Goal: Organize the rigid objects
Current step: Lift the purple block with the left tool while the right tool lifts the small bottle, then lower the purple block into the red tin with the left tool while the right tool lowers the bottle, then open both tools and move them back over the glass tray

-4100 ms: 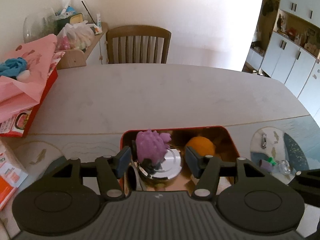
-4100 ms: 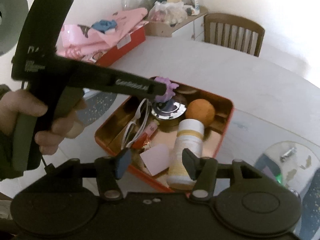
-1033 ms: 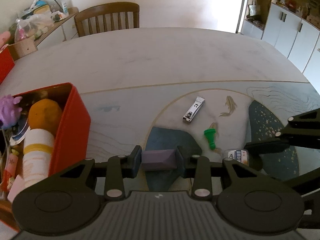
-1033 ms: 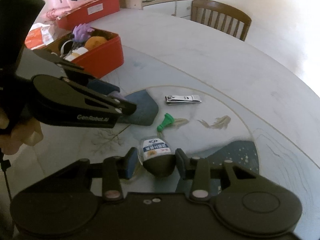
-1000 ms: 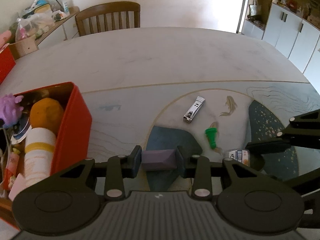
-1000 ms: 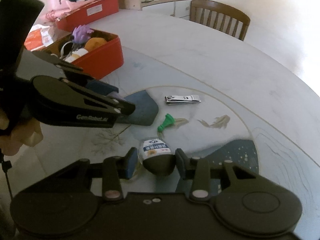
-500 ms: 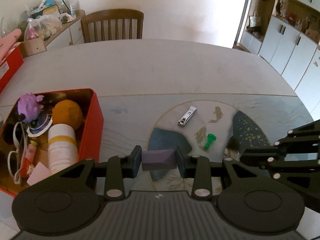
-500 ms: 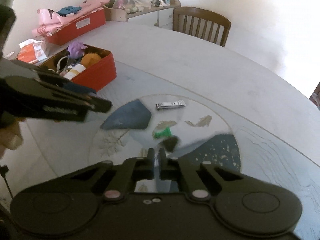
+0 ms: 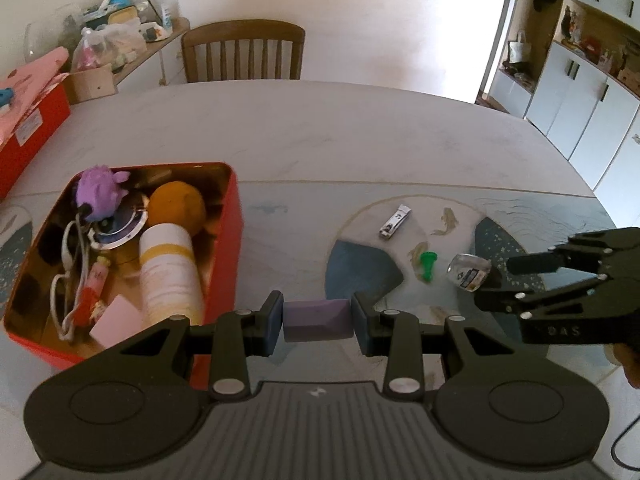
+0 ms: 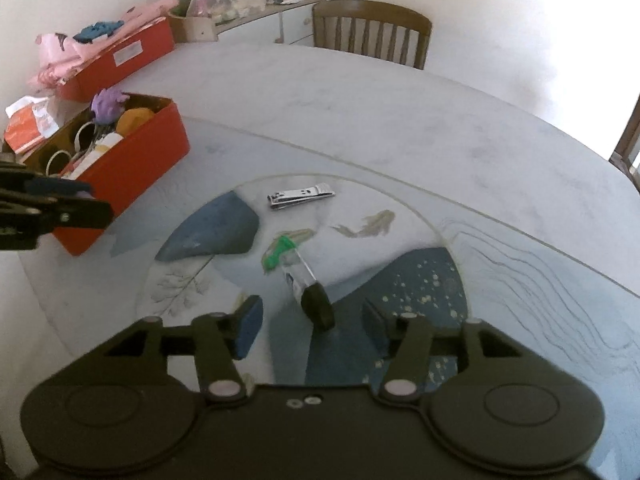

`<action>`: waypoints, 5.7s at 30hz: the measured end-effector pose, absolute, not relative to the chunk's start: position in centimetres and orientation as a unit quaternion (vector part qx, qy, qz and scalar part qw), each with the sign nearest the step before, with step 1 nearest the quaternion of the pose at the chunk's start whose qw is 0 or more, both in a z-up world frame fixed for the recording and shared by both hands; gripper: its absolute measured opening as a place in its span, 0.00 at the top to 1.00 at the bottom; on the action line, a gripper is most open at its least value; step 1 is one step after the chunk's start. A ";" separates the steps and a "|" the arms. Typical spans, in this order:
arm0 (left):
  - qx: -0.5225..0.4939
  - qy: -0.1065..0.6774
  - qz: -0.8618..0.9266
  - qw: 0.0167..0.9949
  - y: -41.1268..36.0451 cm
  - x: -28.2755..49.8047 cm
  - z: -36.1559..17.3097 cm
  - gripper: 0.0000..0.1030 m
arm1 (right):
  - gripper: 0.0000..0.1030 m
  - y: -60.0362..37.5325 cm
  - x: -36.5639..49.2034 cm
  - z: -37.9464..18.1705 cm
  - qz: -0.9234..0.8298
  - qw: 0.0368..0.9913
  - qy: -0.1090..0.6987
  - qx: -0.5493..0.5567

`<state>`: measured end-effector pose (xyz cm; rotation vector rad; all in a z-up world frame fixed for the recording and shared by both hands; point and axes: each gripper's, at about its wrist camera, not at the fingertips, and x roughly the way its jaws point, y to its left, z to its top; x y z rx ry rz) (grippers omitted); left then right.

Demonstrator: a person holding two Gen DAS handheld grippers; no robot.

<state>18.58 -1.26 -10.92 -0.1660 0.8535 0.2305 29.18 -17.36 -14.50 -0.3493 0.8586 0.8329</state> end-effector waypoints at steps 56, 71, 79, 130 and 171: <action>-0.115 0.376 0.149 0.907 12.1 12.4 -5.5 0.65 | 0.85 -3.9 19.3 -5.7 0.456 0.803 0.371 -0.101; -0.107 0.396 0.119 0.904 18.5 15.8 -7.6 0.65 | 0.86 5.4 18.7 -8.9 0.446 0.786 0.403 -0.143; -0.086 0.417 0.096 0.900 18.6 18.0 -10.2 0.65 | 0.86 8.3 19.3 -10.4 0.442 0.782 0.402 -0.175; -0.081 0.388 0.077 0.915 15.4 15.0 -7.4 0.38 | 0.30 -0.1 19.0 -6.1 0.415 0.812 0.407 -0.057; -0.093 0.423 0.061 0.899 -1.9 28.0 -11.6 0.19 | 0.06 -17.3 26.9 -11.8 0.411 0.821 0.372 -0.135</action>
